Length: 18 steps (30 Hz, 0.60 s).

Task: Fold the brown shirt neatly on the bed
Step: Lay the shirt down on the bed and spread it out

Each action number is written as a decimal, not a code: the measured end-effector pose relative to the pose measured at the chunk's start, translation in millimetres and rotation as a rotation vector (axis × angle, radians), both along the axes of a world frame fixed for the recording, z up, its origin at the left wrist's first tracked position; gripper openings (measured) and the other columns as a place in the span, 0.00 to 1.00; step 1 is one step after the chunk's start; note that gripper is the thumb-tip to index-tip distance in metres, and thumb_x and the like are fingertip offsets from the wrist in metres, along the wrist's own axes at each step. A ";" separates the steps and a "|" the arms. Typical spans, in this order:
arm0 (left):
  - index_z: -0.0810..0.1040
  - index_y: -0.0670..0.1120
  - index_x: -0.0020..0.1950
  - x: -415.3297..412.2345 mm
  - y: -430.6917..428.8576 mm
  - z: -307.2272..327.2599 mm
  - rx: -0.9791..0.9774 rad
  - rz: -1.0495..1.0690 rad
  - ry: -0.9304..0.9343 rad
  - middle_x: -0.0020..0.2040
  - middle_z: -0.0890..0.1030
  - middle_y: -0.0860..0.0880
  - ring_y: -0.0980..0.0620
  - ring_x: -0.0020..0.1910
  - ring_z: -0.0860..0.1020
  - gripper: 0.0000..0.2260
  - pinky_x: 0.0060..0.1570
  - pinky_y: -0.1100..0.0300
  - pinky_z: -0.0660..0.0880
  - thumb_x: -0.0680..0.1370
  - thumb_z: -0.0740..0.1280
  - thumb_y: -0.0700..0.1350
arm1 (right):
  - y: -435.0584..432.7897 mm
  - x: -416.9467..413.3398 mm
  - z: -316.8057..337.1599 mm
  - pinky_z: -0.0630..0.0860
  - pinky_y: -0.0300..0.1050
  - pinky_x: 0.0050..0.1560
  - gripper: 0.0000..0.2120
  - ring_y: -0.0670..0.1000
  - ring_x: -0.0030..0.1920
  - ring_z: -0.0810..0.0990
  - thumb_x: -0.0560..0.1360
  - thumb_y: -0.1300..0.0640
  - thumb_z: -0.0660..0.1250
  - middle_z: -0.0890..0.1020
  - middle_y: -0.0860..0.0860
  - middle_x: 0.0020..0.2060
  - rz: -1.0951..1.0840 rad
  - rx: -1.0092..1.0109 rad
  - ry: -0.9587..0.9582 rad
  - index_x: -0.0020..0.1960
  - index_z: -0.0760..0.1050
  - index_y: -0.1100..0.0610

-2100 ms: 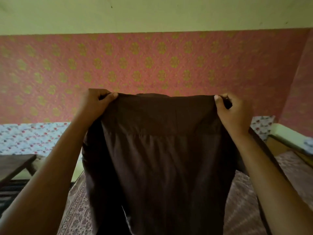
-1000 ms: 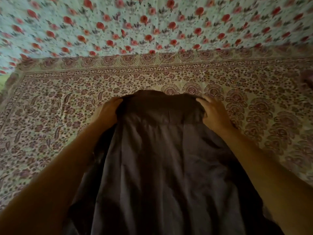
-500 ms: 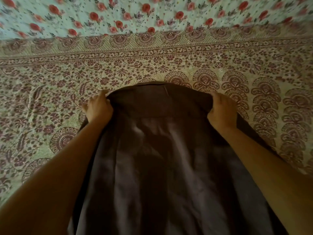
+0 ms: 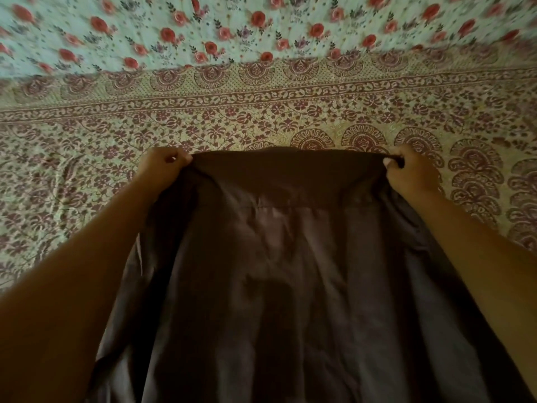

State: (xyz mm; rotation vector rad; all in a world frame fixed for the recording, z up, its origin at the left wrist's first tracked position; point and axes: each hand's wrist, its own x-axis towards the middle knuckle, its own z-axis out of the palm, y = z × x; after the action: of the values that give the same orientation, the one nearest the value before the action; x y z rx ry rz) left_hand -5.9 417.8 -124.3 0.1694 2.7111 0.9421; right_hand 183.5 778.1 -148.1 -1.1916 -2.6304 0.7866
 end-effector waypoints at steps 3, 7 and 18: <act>0.79 0.49 0.49 -4.5 17.1 -1.6 -0.307 -0.092 0.302 0.46 0.79 0.48 0.46 0.44 0.77 0.12 0.42 0.54 0.73 0.76 0.64 0.56 | 5.7 -3.9 1.4 0.74 0.58 0.52 0.11 0.65 0.53 0.75 0.77 0.56 0.61 0.77 0.64 0.53 -0.017 0.107 -0.042 0.54 0.72 0.63; 0.78 0.41 0.48 -2.5 10.7 -6.6 -0.245 -0.106 0.023 0.44 0.78 0.42 0.43 0.46 0.76 0.19 0.44 0.54 0.69 0.77 0.62 0.58 | 10.5 3.3 -9.0 0.71 0.60 0.59 0.17 0.65 0.59 0.72 0.77 0.52 0.61 0.75 0.64 0.58 -0.007 0.034 -0.161 0.61 0.70 0.61; 0.77 0.47 0.59 -5.4 -20.4 -8.0 -0.437 0.031 0.199 0.58 0.78 0.42 0.42 0.60 0.73 0.12 0.63 0.45 0.65 0.76 0.67 0.47 | 2.6 12.4 -6.7 0.69 0.58 0.59 0.14 0.67 0.58 0.72 0.75 0.58 0.66 0.74 0.67 0.57 -0.142 0.292 -0.085 0.57 0.73 0.65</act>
State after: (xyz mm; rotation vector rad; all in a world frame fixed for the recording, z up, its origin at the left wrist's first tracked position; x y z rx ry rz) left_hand -11.3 397.3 -132.3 0.1399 3.0305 0.3345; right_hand 195.9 780.7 -154.8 -1.3314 -2.5745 0.3201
